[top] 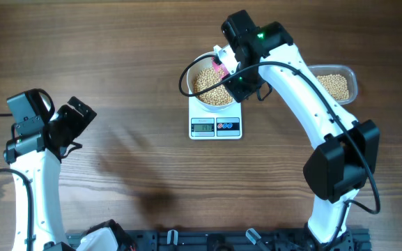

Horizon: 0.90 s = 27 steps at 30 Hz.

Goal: Scoop item into bowl and weigh 150g on scale
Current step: 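Tilt the pink scoop to pour soybeans into the white bowl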

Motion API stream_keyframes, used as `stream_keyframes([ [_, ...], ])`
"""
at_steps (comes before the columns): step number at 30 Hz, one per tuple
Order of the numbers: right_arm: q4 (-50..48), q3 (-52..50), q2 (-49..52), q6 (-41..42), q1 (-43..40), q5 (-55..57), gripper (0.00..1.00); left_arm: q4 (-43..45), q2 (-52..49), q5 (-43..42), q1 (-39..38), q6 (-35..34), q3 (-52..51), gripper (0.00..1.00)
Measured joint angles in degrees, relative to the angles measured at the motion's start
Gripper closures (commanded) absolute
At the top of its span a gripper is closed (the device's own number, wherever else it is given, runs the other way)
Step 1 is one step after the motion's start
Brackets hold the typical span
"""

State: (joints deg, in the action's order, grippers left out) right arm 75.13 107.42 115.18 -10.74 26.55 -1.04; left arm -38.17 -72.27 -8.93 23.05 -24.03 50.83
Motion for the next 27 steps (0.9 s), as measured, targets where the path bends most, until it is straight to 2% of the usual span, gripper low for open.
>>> stream_keyframes([
  [27,-0.6,0.0,0.0,0.0,0.0,3.4,0.96,0.0,0.0,0.0,0.0,0.0,0.0,0.00],
])
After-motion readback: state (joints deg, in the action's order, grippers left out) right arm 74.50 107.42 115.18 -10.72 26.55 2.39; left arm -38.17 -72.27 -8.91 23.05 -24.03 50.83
